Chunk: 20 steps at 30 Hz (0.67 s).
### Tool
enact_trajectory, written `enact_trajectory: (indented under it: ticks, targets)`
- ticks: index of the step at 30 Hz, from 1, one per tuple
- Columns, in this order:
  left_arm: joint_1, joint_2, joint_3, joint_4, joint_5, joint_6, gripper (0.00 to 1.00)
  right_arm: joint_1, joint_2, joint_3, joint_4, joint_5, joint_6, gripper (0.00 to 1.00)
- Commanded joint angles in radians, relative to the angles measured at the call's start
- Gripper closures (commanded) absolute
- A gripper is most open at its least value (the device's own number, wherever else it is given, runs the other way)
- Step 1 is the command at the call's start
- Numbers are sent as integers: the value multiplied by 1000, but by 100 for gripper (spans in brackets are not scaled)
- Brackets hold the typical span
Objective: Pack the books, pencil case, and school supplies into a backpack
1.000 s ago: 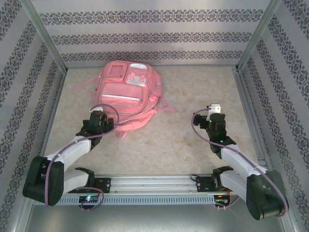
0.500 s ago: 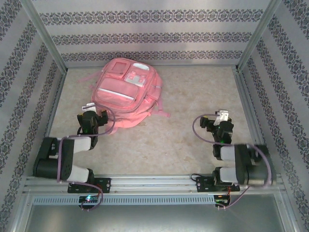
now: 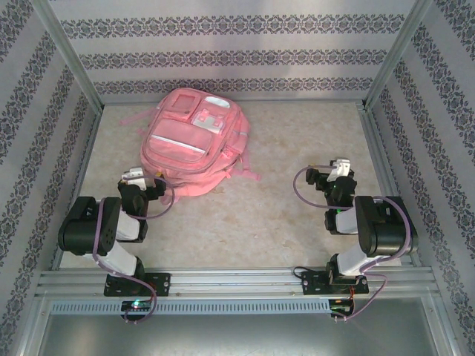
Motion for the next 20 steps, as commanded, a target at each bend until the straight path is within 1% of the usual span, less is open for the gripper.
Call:
enact_trajectory:
  ticks: [1, 2, 3, 5, 8, 14, 16, 18, 20]
  targets:
    - [2, 12, -11, 133, -11, -8, 0, 9, -4, -19, 92, 51, 22, 2]
    - [1, 11, -8, 127, -10, -7, 0, 9, -6, -20, 88, 51, 23, 2]
    - [0, 32, -11, 164, -11, -3, 0, 8, -5, -19, 89, 51, 22, 2]
    - [1, 20, -6, 139, -12, -6, 0, 9, -4, -20, 91, 51, 23, 2]
    - [0, 34, -7, 165, -12, -2, 0, 8, -3, -19, 91, 51, 22, 2]
    - [0, 29, 3, 142, -9, 2, 0, 8, -4, -19, 91, 52, 22, 2]
    - [0, 17, 3, 120, 6, 3, 0, 8, -4, -20, 91, 51, 22, 2]
    - [1, 34, -13, 169, 26, 10, 0, 8, -3, -19, 92, 52, 22, 2]
    - [0, 26, -16, 164, 38, 15, 0, 8, -5, -19, 92, 51, 22, 2]
